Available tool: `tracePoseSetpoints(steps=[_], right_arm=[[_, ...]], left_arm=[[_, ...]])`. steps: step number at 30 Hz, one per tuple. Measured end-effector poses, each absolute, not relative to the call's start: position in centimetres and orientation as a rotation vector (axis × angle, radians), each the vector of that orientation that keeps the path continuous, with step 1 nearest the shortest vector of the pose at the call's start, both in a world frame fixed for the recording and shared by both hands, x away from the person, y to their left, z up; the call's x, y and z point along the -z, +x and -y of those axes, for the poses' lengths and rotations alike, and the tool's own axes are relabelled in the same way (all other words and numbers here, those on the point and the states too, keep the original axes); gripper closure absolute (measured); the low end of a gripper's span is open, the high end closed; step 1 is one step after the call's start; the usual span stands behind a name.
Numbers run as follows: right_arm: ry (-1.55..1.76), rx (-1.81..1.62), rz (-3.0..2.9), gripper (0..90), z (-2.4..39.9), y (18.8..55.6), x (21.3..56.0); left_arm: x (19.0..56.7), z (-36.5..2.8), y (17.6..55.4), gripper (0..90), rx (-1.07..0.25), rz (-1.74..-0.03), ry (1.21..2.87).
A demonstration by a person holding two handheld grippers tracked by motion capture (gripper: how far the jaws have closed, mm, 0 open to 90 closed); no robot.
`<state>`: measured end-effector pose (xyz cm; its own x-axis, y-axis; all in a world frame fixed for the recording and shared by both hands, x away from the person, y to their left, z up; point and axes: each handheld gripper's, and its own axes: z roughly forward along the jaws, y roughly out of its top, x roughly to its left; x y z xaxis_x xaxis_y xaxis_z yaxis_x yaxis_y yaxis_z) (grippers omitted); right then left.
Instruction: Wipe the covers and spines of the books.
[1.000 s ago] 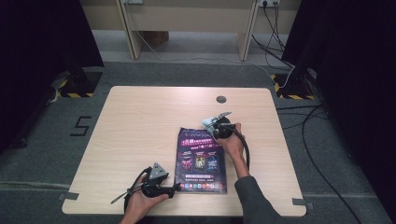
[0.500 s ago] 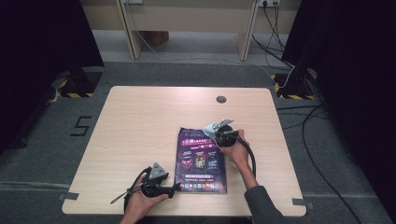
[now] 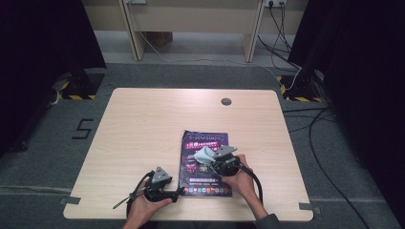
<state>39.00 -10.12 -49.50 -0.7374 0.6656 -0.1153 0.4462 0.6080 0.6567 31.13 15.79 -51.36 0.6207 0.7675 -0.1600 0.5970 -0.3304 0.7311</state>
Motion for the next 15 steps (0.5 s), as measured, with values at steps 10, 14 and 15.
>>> tracePoseSetpoints(steps=[10,14,15], right_arm=[[0.896,-0.901,-2.513,77.3,8.6,39.6,49.5],[0.911,-0.909,-2.510,77.3,7.9,40.4,49.5],[0.896,-0.908,-2.510,77.3,7.6,40.6,49.5]], left_arm=[[51.4,-15.8,31.1,34.1,-0.274,-1.068,2.046],[51.4,-15.8,31.1,34.1,-0.274,-1.068,2.046],[51.4,-15.8,31.1,34.1,-0.274,-1.067,2.047]])
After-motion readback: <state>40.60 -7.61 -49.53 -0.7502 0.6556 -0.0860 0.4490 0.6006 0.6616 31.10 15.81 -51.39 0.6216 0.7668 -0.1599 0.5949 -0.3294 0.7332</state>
